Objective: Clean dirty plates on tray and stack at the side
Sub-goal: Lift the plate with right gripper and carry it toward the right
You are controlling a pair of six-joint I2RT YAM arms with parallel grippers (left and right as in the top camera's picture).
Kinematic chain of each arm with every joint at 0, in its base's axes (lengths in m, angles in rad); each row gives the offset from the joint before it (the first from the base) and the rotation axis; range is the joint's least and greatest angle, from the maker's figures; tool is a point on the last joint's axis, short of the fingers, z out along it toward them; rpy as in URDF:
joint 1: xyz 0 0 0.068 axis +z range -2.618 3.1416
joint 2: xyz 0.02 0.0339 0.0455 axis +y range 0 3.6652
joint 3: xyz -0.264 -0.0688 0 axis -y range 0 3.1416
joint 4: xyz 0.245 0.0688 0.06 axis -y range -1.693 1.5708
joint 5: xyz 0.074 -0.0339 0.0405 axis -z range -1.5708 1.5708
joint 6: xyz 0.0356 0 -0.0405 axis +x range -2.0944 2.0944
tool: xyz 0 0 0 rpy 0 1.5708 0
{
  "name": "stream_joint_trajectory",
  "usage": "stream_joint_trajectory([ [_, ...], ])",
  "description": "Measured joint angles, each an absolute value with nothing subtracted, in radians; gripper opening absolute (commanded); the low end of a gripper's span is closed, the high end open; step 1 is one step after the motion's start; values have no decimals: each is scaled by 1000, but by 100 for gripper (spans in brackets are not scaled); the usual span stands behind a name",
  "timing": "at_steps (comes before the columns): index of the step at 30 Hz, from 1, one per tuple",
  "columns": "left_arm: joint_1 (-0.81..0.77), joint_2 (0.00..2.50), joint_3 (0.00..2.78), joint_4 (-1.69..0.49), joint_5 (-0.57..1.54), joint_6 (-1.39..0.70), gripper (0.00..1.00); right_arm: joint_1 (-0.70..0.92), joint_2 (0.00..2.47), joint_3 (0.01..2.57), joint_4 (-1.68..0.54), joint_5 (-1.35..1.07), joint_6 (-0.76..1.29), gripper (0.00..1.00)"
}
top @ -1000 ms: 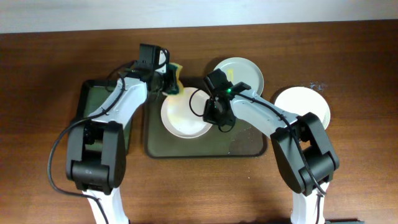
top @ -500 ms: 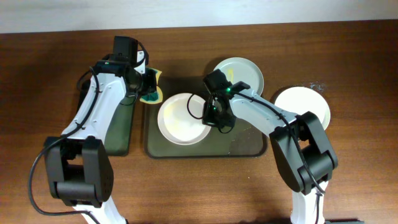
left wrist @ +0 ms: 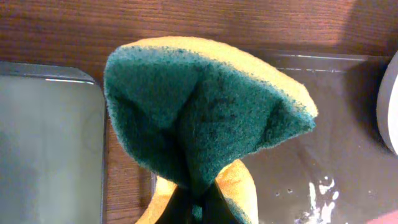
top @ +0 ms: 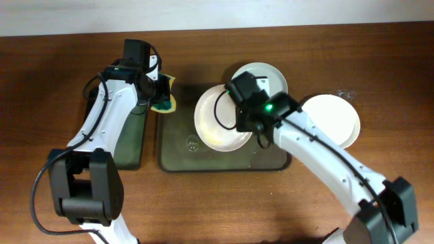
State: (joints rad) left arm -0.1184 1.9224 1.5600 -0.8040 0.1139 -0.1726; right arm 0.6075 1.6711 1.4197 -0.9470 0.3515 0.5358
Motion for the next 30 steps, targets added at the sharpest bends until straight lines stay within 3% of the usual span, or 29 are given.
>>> stream_joint_trajectory([
  [11, -118, 1922, 1560, -804, 111, -172, 0, 979, 1665, 1420, -947, 1193, 519, 4],
  [18, -118, 1922, 1560, -804, 111, -172, 0, 1029, 1665, 1420, -946, 1401, 520, 4],
  [23, -118, 1922, 1560, -804, 111, -172, 0, 1002, 1665, 1420, -946, 1271, 519, 4],
  [30, -118, 1922, 1560, -804, 111, -172, 0, 666, 1665, 1420, -950, 540, 510, 4],
])
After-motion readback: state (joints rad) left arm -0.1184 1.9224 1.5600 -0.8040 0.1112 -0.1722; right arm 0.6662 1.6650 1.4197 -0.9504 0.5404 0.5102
